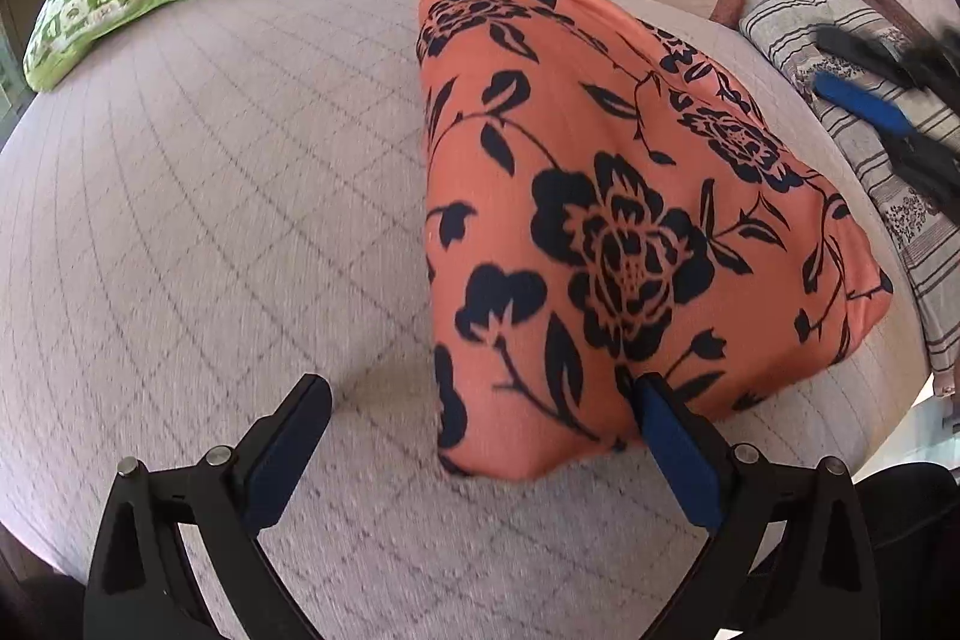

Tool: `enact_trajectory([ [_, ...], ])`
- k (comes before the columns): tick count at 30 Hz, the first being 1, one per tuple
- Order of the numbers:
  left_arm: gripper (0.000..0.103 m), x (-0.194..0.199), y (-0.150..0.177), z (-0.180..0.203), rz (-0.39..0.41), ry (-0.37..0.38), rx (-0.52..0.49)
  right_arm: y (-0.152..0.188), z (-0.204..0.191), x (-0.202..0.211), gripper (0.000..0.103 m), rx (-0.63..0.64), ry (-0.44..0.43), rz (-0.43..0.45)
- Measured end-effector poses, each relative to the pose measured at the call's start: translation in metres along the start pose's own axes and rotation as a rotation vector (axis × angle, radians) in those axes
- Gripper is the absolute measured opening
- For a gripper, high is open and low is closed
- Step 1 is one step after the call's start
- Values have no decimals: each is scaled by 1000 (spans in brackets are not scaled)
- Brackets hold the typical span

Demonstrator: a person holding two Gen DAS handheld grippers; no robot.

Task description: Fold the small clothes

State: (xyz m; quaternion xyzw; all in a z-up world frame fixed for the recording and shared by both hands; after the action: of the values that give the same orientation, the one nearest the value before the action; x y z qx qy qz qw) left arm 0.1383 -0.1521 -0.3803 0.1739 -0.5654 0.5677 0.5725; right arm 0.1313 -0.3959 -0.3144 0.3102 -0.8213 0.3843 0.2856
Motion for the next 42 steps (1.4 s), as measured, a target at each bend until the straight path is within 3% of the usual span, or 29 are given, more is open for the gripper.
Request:
enact_trajectory([
  [2,100,1,3,0,-8,-2,11,23,6,3,31,33,29,-39],
  [5,100,0,12,2,-23,2,28,72,47,-19,29,23,208,-194],
  [6,100,0,12,3,-38,9,32,77,54,-23,28,9,216,-205],
  [10,100,9,3,5,-21,-17,4,73,55,-22,27,44,180,-178],
  [16,100,40,-23,18,103,-136,-136,76,65,-18,27,7,156,-189],
  [19,100,31,-32,16,83,-226,-171,73,62,-21,28,4,151,-193],
  [21,103,9,-31,8,13,-280,-195,73,64,-21,28,-18,131,-200],
  [22,103,0,-29,5,-3,-277,-201,73,66,-21,28,-31,120,-205],
  [24,103,1,-29,4,53,-242,-176,73,69,-21,28,-51,103,-208],
  [42,103,6,-22,8,81,-239,-205,69,74,-22,30,-76,79,-216],
])
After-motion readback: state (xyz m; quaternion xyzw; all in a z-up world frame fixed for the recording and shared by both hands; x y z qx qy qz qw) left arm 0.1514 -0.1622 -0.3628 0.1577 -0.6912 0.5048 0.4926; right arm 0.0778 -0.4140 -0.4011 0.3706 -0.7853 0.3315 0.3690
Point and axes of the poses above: each gripper's, at about its wrist camera, not at the fingertips, and x roughly against the way its jaws point, z to its right, y to its underside, the point moved 8 cm from there along -x, roughly the way its jaws point, and after that the axes turned 11 degrees about y, right-handed, at the moved point
